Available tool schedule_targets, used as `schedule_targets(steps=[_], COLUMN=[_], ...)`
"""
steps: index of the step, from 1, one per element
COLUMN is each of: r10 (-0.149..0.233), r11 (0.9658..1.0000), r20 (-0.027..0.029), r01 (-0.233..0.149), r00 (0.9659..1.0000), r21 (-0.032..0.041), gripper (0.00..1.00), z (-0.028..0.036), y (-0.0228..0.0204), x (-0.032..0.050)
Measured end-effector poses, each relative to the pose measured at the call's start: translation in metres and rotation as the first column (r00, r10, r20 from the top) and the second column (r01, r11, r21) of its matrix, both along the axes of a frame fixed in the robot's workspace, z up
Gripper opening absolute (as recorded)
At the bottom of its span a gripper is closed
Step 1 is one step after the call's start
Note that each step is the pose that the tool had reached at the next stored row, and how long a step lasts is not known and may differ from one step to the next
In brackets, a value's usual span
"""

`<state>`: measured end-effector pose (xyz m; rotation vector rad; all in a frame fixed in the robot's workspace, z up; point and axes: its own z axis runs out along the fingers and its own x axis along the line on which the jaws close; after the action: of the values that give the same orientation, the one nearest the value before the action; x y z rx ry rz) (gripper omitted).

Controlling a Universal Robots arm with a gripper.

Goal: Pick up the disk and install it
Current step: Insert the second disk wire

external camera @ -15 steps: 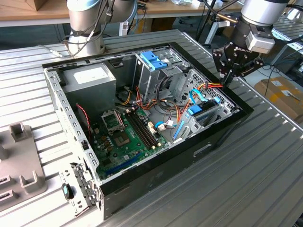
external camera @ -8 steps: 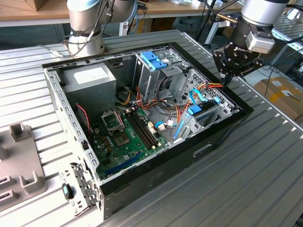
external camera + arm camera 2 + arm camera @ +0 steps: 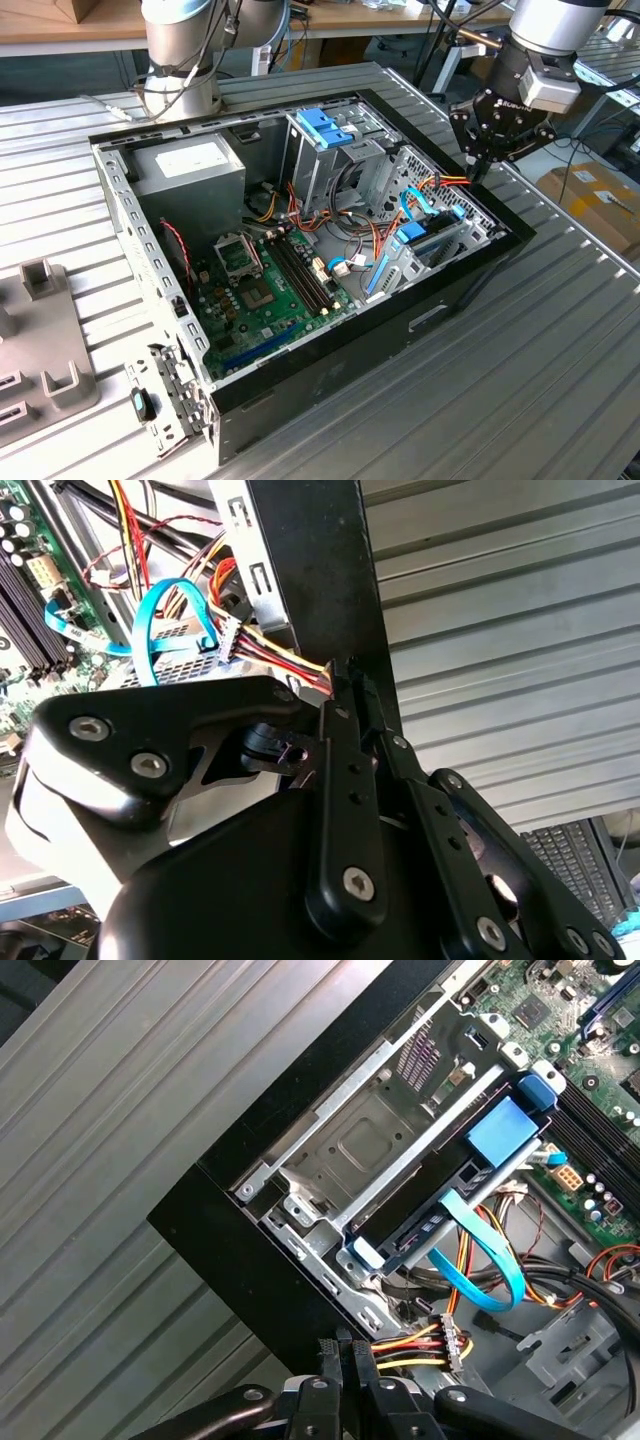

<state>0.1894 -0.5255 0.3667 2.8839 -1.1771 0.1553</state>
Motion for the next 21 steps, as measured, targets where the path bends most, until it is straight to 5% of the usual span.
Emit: schedule_targets(steps=[10,17,21], r10=[-0.110,-0.126,-0.179], r11=[0.9940,0.9921,0.9838], r20=[0.0011,0.0013,0.0012], r01=[0.110,0.126,0.179], r00=[0.9940,0.9921,0.9838], r21=[0.0001,0.0001,0.0001], gripper=[0.16,0.16,0.16], z=[0.0055,0.0054,0.0047], y=[0.0000,0.0000,0.0000], x=[-0.0001,-0.0044,-0.0081])
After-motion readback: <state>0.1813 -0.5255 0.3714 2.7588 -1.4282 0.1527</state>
